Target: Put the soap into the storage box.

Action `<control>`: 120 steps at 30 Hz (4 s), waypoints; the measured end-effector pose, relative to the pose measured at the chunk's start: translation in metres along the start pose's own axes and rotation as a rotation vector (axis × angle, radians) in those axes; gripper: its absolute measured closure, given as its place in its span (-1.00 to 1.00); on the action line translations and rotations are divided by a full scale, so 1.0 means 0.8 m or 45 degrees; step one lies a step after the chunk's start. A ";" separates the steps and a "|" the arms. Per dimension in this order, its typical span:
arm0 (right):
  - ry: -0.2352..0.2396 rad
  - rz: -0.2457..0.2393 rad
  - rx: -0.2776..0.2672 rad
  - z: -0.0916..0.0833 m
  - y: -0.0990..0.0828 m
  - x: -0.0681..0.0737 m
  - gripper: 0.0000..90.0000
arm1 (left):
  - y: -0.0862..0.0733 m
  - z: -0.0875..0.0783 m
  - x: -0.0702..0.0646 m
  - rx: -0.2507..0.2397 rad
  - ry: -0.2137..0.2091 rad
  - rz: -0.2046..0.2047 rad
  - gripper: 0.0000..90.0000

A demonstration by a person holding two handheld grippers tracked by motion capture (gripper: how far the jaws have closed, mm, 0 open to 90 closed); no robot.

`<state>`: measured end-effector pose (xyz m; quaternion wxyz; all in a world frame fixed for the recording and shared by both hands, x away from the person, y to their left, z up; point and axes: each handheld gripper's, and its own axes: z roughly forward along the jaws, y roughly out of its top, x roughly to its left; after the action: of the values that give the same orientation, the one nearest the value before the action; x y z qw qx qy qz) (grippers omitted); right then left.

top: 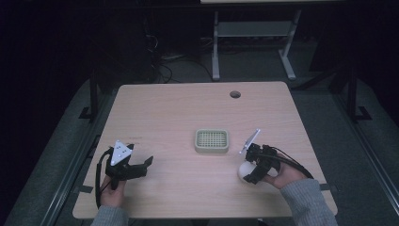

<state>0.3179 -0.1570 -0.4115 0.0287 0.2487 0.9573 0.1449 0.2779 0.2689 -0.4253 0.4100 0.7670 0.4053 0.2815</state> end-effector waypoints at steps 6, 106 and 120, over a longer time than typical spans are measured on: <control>0.014 -0.007 0.033 0.007 0.006 0.001 -0.65 | 0.000 0.000 0.000 -0.001 0.001 0.000 -0.66; 0.056 -0.067 0.049 -0.026 0.088 -0.045 -0.51 | 0.002 0.001 0.003 -0.009 0.005 -0.004 -0.66; 0.074 -0.091 0.048 -0.025 0.121 -0.051 -0.51 | 0.001 0.000 0.003 -0.012 0.006 -0.015 -0.66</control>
<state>0.3964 -0.1014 -0.3646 0.0015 0.2107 0.9685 0.1329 0.2796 0.2709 -0.4239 0.4142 0.7620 0.4096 0.2828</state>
